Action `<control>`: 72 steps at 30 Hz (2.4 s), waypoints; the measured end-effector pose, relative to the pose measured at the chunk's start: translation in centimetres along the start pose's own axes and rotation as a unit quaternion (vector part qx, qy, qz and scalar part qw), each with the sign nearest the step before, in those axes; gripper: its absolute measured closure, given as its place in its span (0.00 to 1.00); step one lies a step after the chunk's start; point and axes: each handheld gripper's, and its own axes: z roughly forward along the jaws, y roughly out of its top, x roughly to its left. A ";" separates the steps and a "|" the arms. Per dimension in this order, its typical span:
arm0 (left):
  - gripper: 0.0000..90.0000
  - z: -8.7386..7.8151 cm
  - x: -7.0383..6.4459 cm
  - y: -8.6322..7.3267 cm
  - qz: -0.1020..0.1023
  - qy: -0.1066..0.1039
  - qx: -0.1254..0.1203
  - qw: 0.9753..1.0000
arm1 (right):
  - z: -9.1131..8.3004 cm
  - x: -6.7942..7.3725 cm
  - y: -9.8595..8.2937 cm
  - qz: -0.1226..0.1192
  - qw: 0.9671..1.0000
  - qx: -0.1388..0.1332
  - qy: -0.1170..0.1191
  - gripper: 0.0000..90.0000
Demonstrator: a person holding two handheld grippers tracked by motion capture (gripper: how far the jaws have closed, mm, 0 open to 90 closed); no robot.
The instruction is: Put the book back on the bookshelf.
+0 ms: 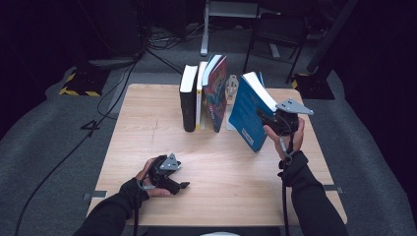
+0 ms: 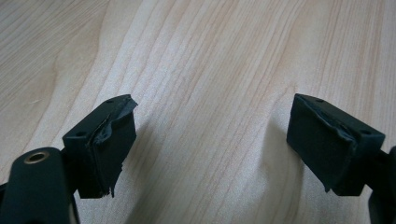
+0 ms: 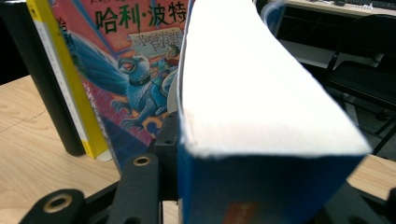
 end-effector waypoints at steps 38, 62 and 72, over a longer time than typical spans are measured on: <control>0.17 0.0 0.0 0.0 -0.001 0.000 0.000 1.000 | 4.9 2.2 -8.2 0.065 0.996 0.041 -0.048 0.67; 0.18 0.0 0.0 0.0 0.002 0.000 0.001 1.000 | 6.7 2.0 -7.1 0.053 0.996 0.038 -0.059 0.61; 0.18 0.0 -0.1 0.0 0.001 0.000 0.001 1.000 | 4.0 0.8 -9.1 0.045 0.998 0.043 0.000 0.59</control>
